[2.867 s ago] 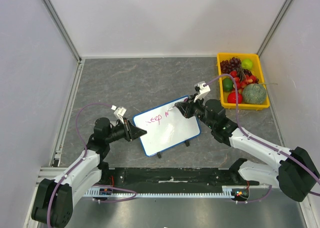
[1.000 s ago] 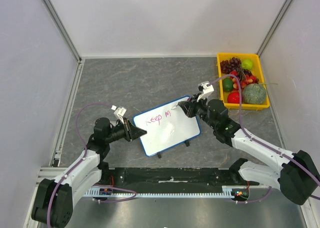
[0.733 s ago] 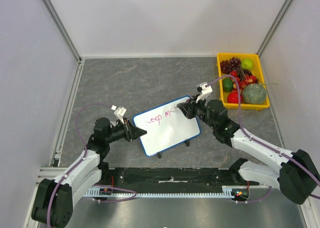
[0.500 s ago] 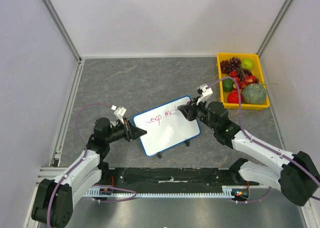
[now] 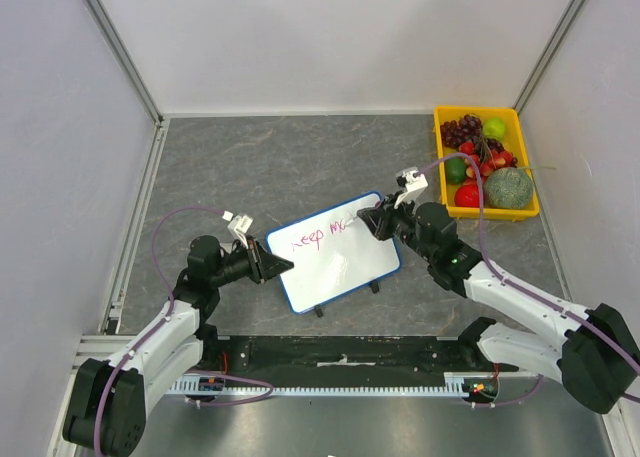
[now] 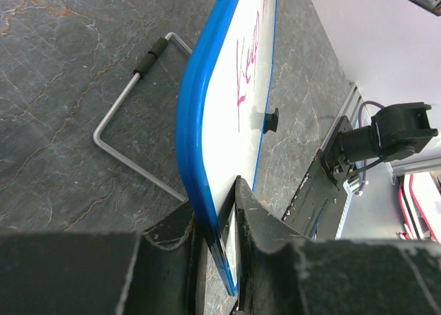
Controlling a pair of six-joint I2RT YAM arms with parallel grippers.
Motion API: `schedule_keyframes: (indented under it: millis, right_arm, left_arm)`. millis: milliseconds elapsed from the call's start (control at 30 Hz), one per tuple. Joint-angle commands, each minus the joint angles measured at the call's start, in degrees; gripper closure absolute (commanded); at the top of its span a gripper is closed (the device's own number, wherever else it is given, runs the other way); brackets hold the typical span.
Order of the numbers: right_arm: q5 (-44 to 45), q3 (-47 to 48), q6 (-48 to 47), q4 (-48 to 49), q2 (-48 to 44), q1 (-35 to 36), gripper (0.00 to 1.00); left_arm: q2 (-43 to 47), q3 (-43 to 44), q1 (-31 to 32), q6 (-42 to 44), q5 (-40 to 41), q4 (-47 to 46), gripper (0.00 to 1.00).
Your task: Write a sentence on the whiteboard
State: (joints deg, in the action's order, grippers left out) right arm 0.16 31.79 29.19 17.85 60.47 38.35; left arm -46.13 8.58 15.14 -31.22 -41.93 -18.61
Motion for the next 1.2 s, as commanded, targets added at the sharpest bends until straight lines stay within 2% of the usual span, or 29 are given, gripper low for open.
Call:
schedule_keyframes:
  millis: [0, 533, 767, 1167]
  right_arm:
    - [3.09, 3.89, -0.98, 0.17, 0.97, -0.56, 1.00]
    - [-2.01, 4.69, -0.54, -0.18, -0.26, -0.64, 1.00]
    - [-0.52, 3.10, -1.33, -0.62, -2.90, -0.91, 1.00]
    - [1.07, 2.49, -1.33, 0.35, 1.05, -1.43, 1.00]
  left_arm:
    - [0.34, -0.49, -0.20, 4.42, 3.00, -1.16, 0.98]
    - [0.16, -0.49, -0.19, 4.42, 3.00, -1.25, 0.98]
    - [-0.01, -0.41, -0.19, 4.42, 2.91, -1.34, 0.98]
    - [0.07, -0.49, -0.20, 4.50, 2.82, -1.34, 0.98]
